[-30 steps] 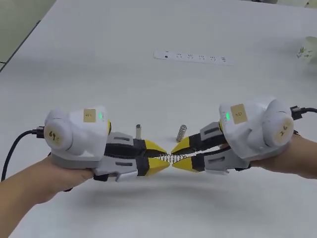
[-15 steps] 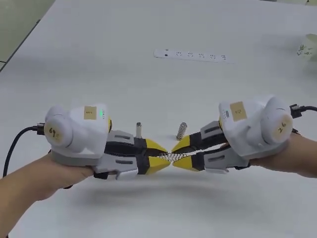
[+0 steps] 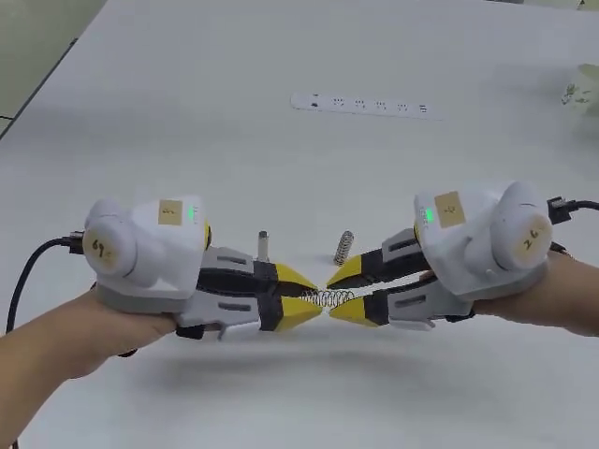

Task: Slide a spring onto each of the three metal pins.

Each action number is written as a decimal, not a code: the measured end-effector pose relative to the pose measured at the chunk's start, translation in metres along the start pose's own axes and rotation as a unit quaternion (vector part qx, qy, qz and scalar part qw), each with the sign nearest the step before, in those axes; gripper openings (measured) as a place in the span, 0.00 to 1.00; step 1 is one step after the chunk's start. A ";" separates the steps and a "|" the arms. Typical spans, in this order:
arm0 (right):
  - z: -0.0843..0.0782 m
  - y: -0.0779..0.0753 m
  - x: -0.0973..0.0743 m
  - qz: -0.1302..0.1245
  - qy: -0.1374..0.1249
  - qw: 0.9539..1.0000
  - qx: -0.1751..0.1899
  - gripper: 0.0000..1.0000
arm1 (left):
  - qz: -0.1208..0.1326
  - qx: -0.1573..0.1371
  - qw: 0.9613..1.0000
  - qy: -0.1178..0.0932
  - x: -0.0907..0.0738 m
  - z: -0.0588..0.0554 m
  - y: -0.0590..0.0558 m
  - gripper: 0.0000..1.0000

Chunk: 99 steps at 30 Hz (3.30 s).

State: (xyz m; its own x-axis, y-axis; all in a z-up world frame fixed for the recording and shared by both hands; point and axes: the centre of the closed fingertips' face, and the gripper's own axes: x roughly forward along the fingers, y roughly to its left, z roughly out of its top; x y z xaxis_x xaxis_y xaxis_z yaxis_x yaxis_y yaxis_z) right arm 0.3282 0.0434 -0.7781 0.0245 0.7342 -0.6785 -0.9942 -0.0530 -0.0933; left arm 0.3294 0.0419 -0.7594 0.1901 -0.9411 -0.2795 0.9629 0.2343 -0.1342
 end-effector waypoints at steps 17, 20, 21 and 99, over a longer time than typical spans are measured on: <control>-0.009 0.003 -0.001 0.008 0.006 1.000 0.004 0.11 | -0.004 0.001 1.000 0.009 -0.003 -0.002 -0.003 0.02; -0.009 0.003 0.000 0.008 0.010 1.000 0.000 0.10 | -0.005 0.000 1.000 0.010 -0.003 -0.002 -0.003 0.02; -0.009 0.003 0.000 0.009 0.009 1.000 0.000 0.10 | -0.005 0.001 1.000 0.010 -0.003 -0.002 -0.003 0.02; 0.043 0.011 0.002 0.022 -0.001 0.999 -0.044 0.07 | 0.005 0.016 0.999 0.050 0.003 -0.027 0.002 0.02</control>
State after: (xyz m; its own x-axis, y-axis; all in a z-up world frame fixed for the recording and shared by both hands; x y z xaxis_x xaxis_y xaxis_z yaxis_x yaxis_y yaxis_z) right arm 0.3124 0.0733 -0.7487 -0.0185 0.7314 -0.6817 -0.9815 -0.1432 -0.1270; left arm 0.3267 0.0459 -0.7860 0.1818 -0.9091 -0.3748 0.9667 0.2350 -0.1010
